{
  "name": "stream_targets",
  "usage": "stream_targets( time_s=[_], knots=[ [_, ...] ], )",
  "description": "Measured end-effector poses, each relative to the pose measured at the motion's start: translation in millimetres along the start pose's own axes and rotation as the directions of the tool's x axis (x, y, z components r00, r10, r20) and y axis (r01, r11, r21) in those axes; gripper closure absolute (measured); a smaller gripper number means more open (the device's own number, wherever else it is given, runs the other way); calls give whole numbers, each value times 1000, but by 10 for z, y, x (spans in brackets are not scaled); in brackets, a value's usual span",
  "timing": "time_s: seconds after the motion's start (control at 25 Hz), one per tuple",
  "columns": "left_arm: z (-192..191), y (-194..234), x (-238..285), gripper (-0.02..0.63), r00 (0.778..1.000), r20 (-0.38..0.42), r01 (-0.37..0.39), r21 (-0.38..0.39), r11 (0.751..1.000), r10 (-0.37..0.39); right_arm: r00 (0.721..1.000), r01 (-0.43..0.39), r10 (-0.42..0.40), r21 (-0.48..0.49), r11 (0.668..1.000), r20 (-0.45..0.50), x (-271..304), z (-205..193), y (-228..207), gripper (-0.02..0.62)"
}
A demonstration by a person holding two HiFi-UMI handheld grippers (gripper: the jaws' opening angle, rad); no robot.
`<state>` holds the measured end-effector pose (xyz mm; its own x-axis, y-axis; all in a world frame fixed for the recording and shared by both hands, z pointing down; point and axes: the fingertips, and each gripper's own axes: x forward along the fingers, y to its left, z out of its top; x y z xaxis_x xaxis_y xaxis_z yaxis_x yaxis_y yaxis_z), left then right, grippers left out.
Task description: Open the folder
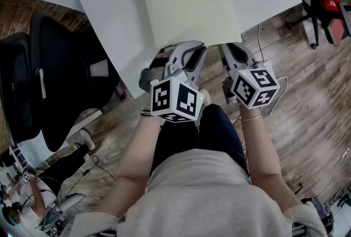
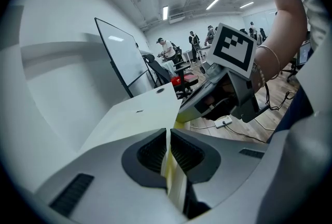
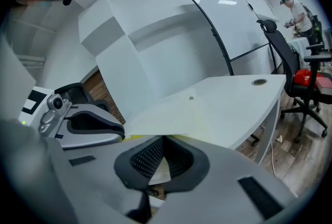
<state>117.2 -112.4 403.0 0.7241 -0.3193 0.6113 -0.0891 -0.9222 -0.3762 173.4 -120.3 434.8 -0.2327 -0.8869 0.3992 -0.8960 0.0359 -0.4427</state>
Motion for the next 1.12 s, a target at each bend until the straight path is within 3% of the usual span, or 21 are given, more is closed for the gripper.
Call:
stream_targets(
  time_s=[0.36, 0.56, 0.72, 1.12],
  knots=[
    [-49, -59, 65, 563, 999, -31, -19, 69, 997, 21, 1000, -27, 28, 68, 997, -6, -50, -49, 13, 575],
    [-90, -57, 81, 568, 998, -46, -35, 67, 997, 38, 985, 56, -31, 143, 988, -171, -31, -544, -156, 574],
    [-141, -36, 59, 575, 998, -50, -43, 61, 997, 46, 987, 36, -11, 156, 987, -158, -61, -623, -100, 574],
    [-156, 11, 52, 574, 997, -55, -55, 81, 995, 60, 997, -39, 45, 100, 994, -62, 15, -163, 133, 574]
  ],
)
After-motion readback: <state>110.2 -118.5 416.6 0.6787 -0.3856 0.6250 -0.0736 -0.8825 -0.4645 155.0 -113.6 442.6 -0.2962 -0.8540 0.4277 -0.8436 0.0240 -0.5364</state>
